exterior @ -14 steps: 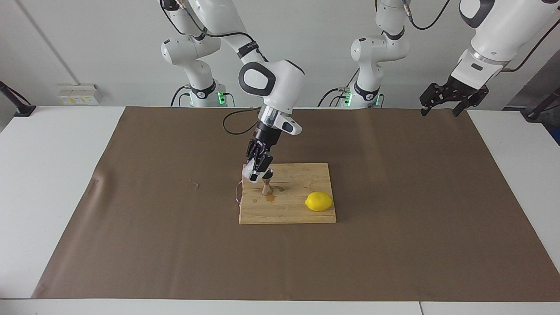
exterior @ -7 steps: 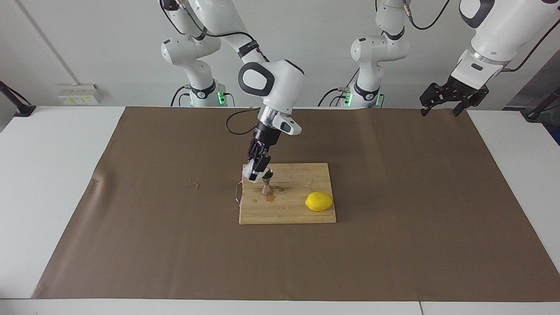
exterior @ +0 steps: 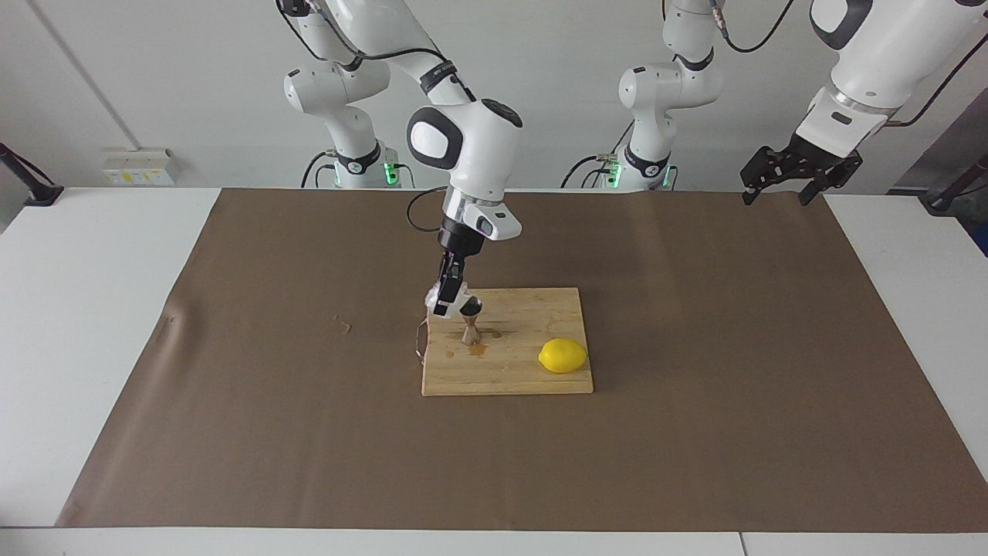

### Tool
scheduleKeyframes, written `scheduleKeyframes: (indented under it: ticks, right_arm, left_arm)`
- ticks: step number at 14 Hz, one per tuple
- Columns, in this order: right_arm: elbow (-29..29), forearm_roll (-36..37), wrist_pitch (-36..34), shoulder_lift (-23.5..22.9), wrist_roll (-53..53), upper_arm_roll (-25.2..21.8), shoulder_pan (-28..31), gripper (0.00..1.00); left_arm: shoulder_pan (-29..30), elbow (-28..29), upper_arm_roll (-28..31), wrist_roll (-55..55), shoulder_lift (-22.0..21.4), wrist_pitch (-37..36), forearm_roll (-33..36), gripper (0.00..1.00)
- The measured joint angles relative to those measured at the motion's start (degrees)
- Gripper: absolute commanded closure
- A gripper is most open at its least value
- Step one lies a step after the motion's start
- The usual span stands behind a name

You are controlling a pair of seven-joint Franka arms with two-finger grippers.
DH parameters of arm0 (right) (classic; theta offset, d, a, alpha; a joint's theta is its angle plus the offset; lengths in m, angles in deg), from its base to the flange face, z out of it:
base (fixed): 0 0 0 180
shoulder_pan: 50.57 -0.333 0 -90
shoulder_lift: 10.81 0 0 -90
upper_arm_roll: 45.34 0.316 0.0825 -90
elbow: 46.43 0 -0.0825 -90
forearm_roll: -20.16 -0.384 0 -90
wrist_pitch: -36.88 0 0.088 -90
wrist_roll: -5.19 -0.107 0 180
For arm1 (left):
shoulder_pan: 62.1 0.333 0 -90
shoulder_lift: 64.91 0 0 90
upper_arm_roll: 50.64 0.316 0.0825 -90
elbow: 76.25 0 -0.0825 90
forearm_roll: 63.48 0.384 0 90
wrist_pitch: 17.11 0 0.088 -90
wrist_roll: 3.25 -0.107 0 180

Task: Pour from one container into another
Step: 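Turn the white cup upright and carry it off the board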

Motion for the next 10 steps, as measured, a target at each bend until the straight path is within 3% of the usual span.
scheduleKeyframes:
  ticks: [10]
  right_arm:
    - [-1.0, -17.9, -0.7, 2.0, 4.6, -0.1, 8.7, 1.00]
  left_arm:
    - [0.0, 0.0, 0.0, 0.0, 0.0, 0.0, 0.0, 0.00]
